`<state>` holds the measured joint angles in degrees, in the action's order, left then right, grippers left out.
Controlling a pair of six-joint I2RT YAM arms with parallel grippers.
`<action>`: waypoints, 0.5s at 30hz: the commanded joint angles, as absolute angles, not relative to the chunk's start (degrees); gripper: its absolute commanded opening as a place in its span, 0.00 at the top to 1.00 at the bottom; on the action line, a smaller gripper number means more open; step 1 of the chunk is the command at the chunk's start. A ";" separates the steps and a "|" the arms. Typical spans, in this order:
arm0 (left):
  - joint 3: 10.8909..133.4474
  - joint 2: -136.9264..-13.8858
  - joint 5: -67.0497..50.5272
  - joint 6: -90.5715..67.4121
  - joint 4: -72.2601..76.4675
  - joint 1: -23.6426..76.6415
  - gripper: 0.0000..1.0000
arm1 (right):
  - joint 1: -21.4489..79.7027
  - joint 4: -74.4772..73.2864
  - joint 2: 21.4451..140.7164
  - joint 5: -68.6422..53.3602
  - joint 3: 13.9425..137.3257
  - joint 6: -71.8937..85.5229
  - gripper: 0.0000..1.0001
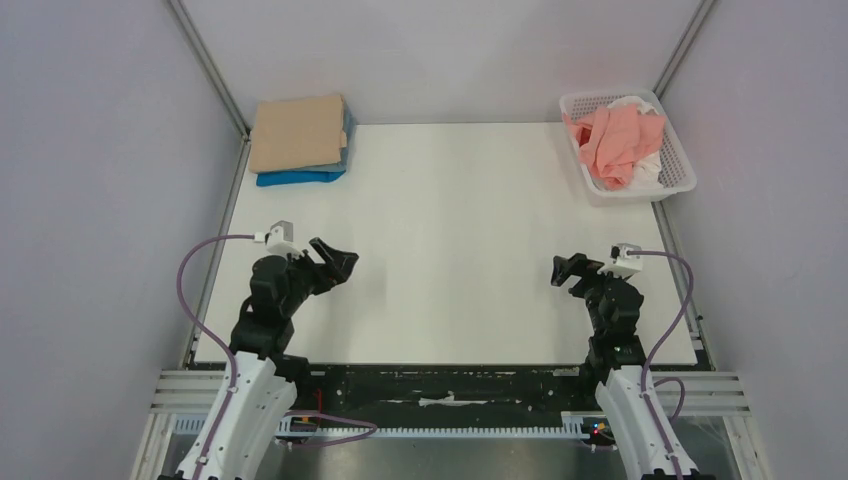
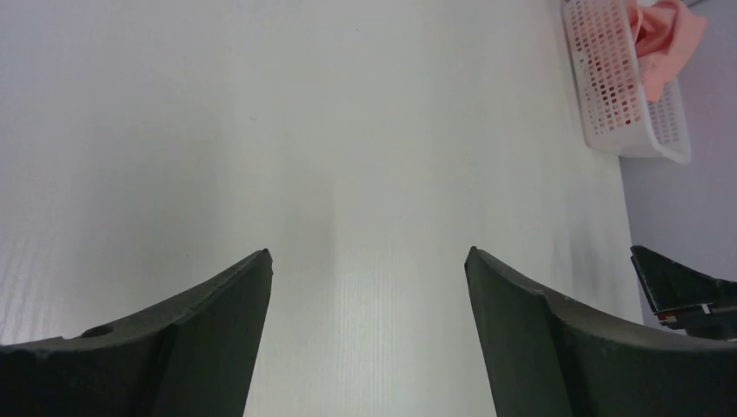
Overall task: Fold and stack the t-shirts
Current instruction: Grab crumpled tshirt from bin with the right arm
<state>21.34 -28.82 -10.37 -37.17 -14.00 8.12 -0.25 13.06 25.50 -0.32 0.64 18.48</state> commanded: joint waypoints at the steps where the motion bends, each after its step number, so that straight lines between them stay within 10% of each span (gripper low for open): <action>1: 21.25 -28.83 -10.02 -35.94 -12.59 8.17 0.12 | -0.29 16.03 25.78 1.01 2.49 19.18 0.02; 15: 16.23 -29.42 -11.27 -38.90 -1.87 8.17 0.12 | -0.35 18.30 38.08 -1.03 10.46 19.51 0.02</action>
<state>19.05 -29.15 -10.57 -37.26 -10.11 8.10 -0.25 14.20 34.61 -0.84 5.04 18.94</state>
